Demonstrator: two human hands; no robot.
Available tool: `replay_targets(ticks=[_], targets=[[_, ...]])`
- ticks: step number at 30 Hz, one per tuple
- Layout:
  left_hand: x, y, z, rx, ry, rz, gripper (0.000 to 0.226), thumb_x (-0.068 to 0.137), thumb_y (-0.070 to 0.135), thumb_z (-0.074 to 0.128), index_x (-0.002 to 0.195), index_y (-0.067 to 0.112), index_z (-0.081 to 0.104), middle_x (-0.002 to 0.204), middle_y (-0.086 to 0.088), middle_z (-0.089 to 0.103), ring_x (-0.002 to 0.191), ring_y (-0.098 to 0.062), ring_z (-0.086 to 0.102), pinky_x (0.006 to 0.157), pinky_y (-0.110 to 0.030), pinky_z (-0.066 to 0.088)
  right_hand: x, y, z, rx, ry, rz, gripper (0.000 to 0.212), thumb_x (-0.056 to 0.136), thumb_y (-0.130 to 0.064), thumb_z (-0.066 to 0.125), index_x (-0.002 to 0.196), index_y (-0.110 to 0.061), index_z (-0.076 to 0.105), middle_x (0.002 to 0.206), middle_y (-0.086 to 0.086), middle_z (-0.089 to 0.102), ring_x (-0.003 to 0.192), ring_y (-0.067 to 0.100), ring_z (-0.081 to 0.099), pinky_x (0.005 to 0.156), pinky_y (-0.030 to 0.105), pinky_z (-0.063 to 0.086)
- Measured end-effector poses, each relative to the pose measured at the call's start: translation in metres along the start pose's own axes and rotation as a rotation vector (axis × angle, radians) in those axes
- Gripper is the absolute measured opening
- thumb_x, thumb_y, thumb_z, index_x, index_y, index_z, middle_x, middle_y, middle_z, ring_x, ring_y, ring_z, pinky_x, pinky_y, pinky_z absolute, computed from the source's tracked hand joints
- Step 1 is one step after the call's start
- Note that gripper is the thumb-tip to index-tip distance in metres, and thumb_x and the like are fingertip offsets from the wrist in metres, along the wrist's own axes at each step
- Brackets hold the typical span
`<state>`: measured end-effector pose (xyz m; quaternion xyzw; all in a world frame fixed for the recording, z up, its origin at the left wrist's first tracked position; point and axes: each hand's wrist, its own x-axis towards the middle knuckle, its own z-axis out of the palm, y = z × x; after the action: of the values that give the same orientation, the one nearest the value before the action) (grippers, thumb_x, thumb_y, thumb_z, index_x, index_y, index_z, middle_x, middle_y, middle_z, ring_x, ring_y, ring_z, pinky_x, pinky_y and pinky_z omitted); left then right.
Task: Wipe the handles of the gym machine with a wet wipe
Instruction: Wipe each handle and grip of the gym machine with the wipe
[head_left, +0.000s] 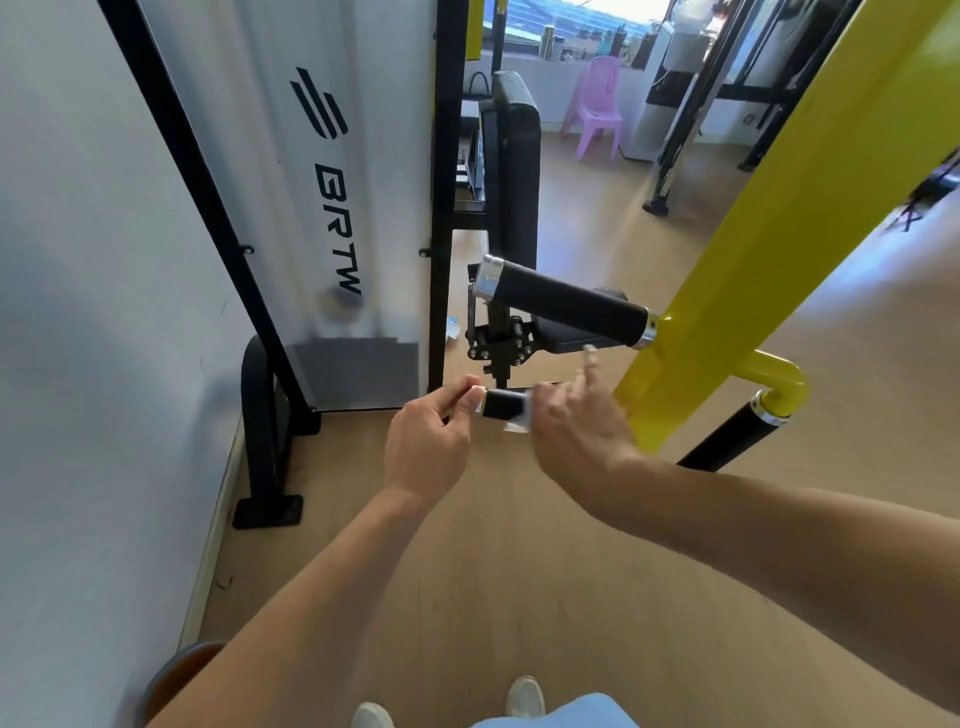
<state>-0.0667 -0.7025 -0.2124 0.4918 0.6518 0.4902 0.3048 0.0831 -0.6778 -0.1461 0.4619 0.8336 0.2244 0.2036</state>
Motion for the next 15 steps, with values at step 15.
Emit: replay_targets(ticks=[15], targets=[[-0.021, 0.01, 0.018, 0.04, 0.23, 0.021, 0.032, 0.099, 0.043, 0.054, 0.124, 0.027, 0.067, 0.107, 0.015, 0.072, 0.102, -0.003, 0.066, 0.093, -0.039, 0.054, -0.061, 0.034, 0.034, 0.461, 0.585, -0.309, 0.03, 0.091, -0.006, 0.045, 0.108, -0.007, 0.07, 0.109, 0.01, 0.075, 0.11, 0.027, 0.069, 0.108, 0.046, 0.046]])
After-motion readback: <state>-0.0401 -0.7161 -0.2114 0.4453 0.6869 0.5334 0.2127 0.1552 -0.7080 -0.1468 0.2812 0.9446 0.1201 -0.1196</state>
